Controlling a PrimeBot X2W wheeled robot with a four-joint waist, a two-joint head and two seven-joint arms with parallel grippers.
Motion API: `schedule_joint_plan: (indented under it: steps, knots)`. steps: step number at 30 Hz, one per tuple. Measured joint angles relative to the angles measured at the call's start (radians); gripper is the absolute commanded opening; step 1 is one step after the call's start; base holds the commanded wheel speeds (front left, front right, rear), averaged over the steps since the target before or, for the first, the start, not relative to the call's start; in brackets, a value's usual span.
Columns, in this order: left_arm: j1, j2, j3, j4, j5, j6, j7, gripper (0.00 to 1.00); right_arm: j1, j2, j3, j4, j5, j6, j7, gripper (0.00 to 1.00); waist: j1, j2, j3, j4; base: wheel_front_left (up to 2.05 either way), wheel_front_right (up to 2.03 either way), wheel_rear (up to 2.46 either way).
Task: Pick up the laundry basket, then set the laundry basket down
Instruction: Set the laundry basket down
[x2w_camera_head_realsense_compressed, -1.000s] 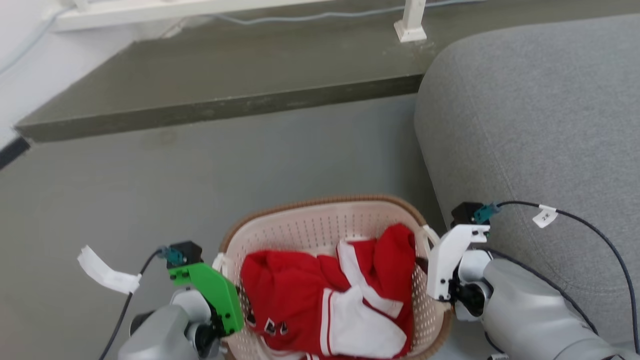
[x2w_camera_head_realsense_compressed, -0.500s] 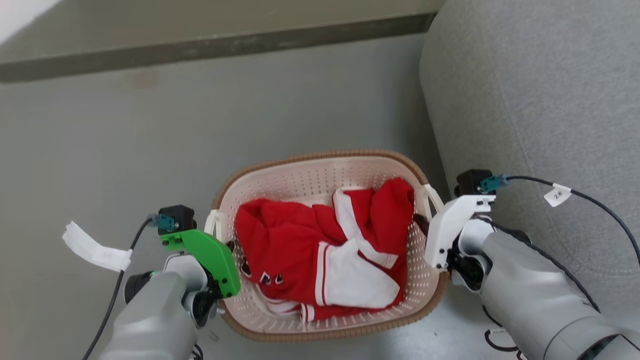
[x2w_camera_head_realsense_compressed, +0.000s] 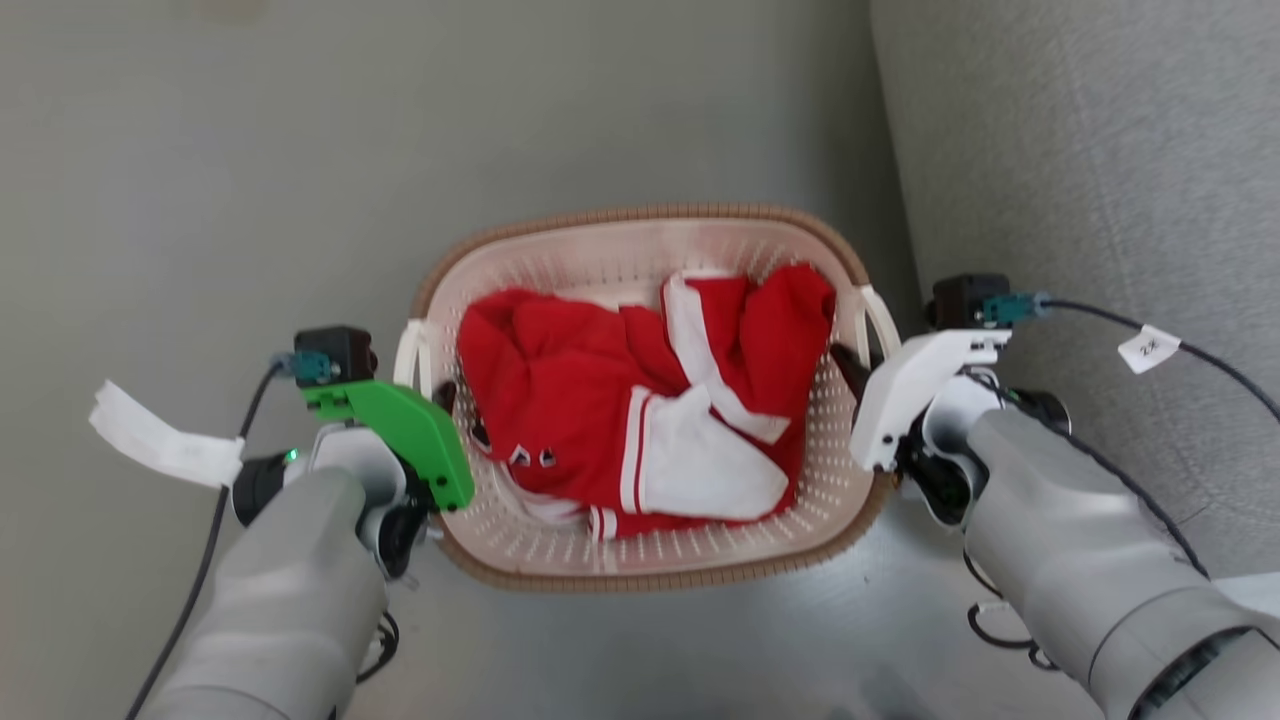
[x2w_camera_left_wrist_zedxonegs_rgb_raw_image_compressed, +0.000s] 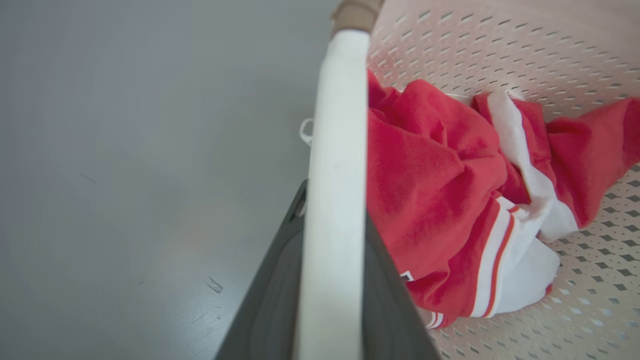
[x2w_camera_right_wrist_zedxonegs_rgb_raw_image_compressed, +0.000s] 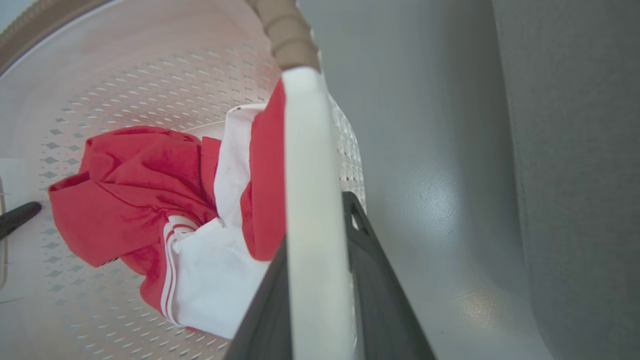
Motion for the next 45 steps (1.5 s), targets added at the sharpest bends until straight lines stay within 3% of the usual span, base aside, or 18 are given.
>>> schedule_joint_plan:
  steps: [31, 45]
  knots:
    - [-0.216, 0.026, -0.025, 0.029, 0.069, 0.017, -0.053, 0.0, -0.194, 0.0, 0.024, -0.013, -0.018, 0.0, -0.1, 0.0, 0.0, 0.0, 0.369, 0.001, 0.0, 0.0, 0.0]
    - [-0.236, 0.025, -0.027, 0.05, 0.08, 0.017, -0.114, 0.0, -0.209, 0.001, 0.037, -0.016, -0.017, 0.0, -0.151, 0.0, 0.0, 0.0, 0.435, -0.001, 0.0, 0.0, 0.0]
